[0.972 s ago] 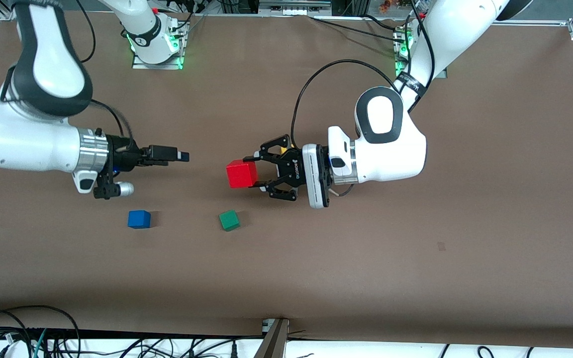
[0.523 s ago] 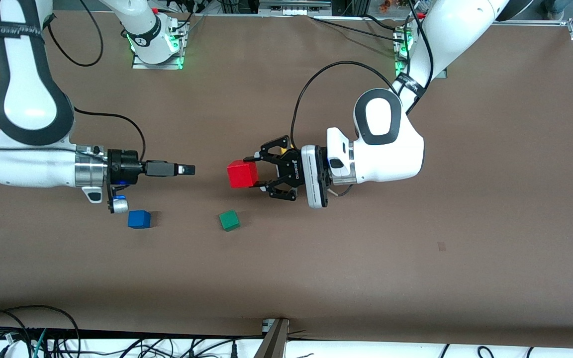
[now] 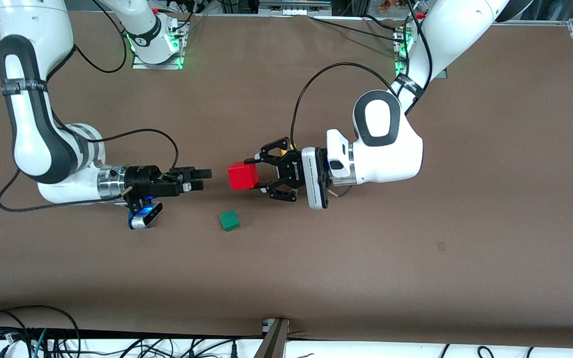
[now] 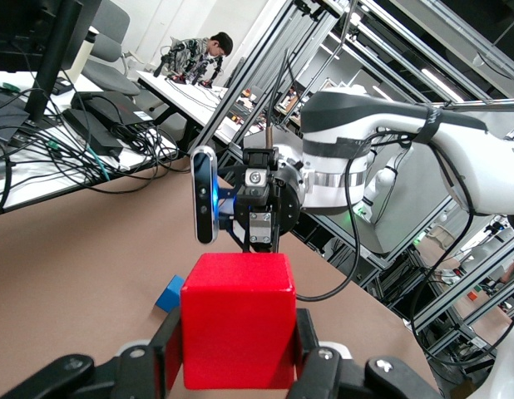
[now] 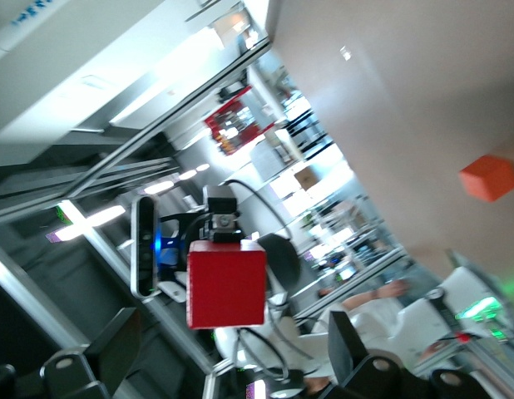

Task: Pass red block to right arm, stack on blue

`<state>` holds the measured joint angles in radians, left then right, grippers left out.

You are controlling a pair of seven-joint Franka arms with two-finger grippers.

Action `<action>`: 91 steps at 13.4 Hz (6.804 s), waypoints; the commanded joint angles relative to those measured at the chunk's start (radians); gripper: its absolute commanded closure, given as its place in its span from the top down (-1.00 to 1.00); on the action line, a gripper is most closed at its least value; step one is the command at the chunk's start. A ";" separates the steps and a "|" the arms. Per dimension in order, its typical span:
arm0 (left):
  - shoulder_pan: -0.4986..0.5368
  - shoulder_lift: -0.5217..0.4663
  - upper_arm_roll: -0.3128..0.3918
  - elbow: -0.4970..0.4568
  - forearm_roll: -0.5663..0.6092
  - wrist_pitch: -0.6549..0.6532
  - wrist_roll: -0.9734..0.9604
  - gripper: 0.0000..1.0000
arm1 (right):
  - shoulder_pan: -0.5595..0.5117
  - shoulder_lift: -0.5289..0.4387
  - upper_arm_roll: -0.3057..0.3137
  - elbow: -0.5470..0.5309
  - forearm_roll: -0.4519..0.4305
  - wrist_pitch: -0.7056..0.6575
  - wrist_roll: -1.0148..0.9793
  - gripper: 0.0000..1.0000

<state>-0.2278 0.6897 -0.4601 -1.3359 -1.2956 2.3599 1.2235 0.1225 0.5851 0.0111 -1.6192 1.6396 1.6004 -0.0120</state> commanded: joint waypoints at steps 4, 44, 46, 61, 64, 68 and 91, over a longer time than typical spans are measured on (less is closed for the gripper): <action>-0.019 0.011 0.000 0.012 -0.037 0.021 0.039 -1.00 | 0.063 0.041 0.012 0.019 0.172 -0.019 -0.006 0.99; 0.051 0.021 0.205 0.035 0.362 -0.388 -0.361 1.00 | 0.026 0.041 -0.049 0.093 -0.137 -0.008 -0.049 -0.84; 0.086 -0.004 0.259 0.038 0.482 -0.550 -0.522 1.00 | 0.026 0.001 -0.069 0.102 -0.301 0.038 -0.057 -0.84; 0.261 -0.206 0.310 0.308 1.449 -0.993 -1.181 1.00 | 0.026 -0.197 -0.072 -0.054 -1.242 0.357 -0.095 -0.84; 0.251 -0.350 0.348 0.211 1.454 -0.989 -1.194 1.00 | 0.026 -0.225 -0.072 -0.141 -1.336 0.482 -0.095 -0.84; 0.269 -0.533 0.348 -0.055 1.356 -0.921 -1.329 1.00 | 0.026 -0.234 -0.072 -0.280 -1.376 0.668 -0.186 -0.84; 0.294 -0.559 0.368 -0.132 1.271 -0.893 -1.317 1.00 | 0.022 -0.008 -0.115 -0.102 -1.504 0.790 -0.100 -0.93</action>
<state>0.0597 0.1182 -0.0901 -1.4932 -0.0154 1.4689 -0.0892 0.1431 0.5652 -0.1090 -1.7511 0.1920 2.3954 -0.1695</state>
